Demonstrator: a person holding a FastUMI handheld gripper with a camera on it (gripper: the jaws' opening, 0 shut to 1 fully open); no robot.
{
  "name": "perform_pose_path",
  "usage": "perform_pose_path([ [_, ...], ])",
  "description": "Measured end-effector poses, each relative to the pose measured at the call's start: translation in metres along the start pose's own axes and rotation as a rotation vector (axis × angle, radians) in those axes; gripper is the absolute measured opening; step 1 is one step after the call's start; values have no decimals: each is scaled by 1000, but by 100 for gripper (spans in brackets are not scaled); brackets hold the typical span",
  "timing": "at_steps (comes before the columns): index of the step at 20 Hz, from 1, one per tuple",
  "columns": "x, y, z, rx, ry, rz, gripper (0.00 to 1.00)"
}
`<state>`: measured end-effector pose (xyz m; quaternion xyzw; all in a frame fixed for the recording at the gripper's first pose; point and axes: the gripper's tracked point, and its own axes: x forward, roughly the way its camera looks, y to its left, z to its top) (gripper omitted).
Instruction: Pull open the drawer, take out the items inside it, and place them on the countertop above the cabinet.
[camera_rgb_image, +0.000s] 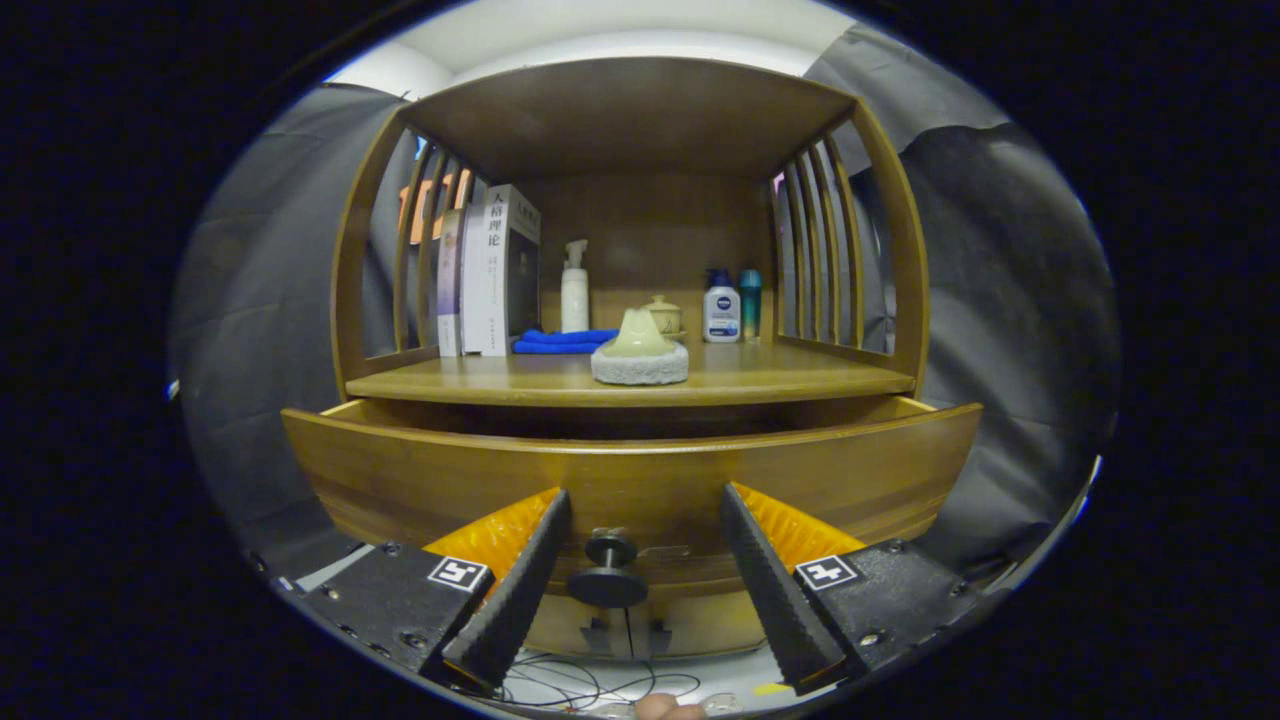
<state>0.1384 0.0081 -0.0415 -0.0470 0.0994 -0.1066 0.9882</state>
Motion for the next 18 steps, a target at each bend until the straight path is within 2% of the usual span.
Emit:
perform_pose_path([
  [18, 59, -1, 13, 5, 4, 6, 97],
])
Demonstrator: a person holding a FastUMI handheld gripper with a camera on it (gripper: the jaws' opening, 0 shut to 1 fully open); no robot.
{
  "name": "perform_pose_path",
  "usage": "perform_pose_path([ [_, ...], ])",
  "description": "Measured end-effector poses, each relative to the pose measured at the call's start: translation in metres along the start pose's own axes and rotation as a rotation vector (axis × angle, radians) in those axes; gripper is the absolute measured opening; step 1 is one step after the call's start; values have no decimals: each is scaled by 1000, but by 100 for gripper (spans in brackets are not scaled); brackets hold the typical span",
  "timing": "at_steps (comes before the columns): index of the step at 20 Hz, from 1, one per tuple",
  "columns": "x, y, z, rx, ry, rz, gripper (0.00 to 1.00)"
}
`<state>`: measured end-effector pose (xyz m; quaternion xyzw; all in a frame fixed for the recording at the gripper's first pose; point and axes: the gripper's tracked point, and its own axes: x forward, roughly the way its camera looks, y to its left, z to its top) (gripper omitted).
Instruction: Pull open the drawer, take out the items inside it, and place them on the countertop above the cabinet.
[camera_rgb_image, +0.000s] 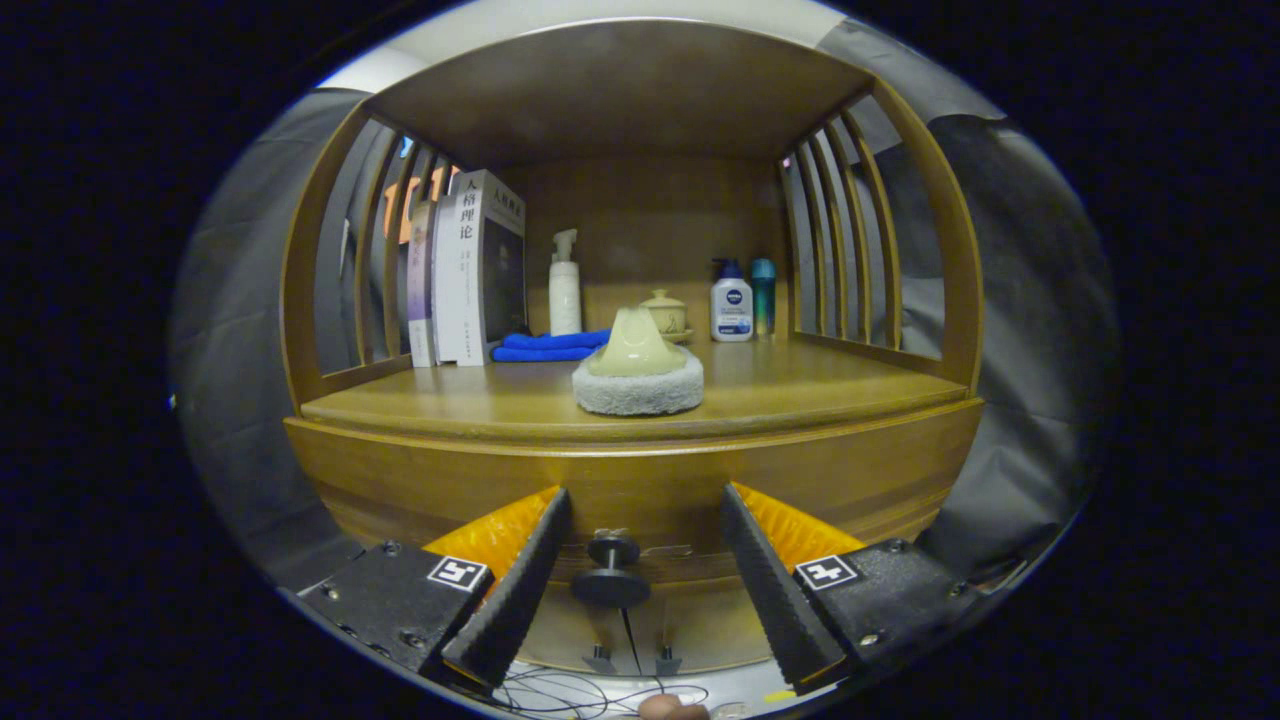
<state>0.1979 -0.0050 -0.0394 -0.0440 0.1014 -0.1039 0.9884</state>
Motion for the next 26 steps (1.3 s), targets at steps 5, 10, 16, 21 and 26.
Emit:
perform_pose_path([
  [5, 3, 0, 1, -6, -16, -10, 97],
  [10, 4, 0, -1, -14, -32, -10, 97],
  [16, 0, 7, 0, 1, -40, 26, 97],
  [21, -35, 11, 17, -44, -91, 31, 98],
  [26, -86, 22, 15, -58, -121, 48, 97],
])
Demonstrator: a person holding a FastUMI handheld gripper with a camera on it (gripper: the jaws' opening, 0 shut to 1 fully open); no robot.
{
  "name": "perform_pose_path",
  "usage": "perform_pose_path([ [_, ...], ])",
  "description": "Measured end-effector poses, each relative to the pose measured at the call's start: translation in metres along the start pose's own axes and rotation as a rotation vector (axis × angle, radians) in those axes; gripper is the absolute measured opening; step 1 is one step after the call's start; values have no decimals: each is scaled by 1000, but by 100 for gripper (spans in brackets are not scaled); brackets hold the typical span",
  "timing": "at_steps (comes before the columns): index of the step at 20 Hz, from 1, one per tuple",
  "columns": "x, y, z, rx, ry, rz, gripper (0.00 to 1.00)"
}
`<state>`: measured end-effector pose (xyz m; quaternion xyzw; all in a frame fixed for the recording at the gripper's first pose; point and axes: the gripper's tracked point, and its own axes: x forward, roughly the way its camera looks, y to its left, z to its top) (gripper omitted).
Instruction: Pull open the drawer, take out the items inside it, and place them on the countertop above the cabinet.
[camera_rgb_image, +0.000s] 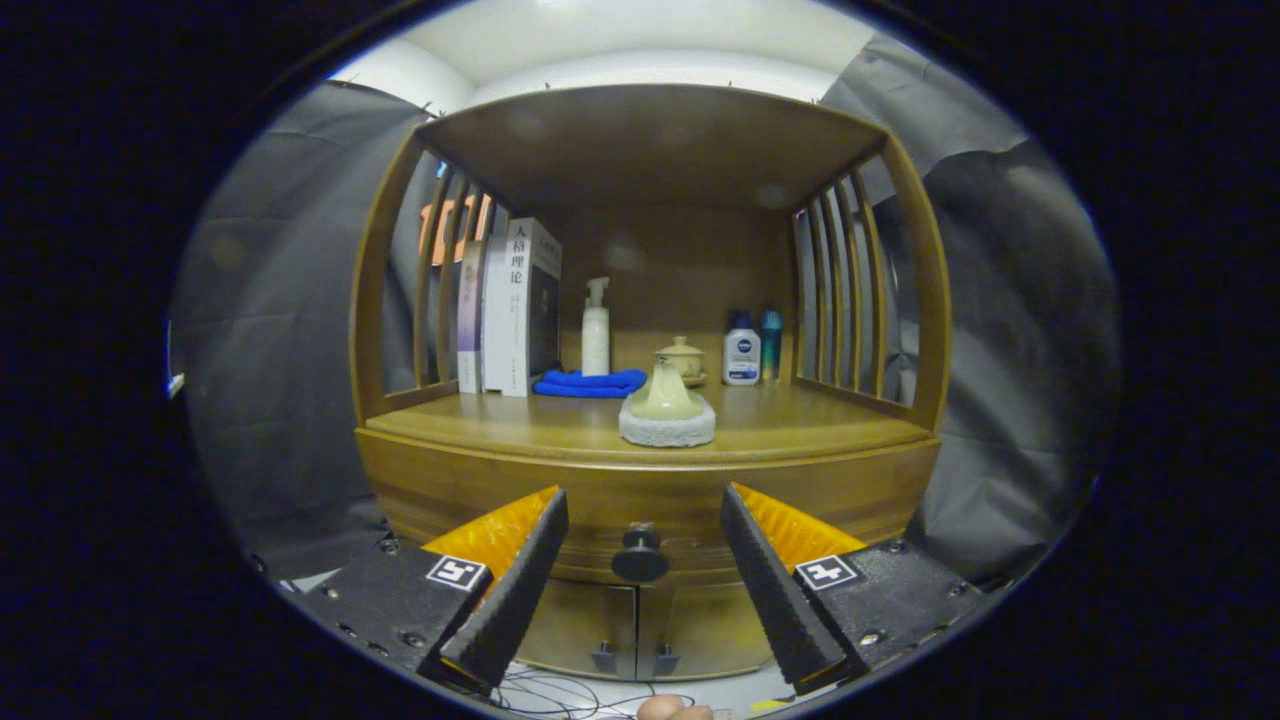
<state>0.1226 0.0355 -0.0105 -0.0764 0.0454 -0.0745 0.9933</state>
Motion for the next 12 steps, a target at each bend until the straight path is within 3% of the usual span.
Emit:
perform_pose_path([
  [12, -98, -1, -2, 4, -67, -16, 98],
])
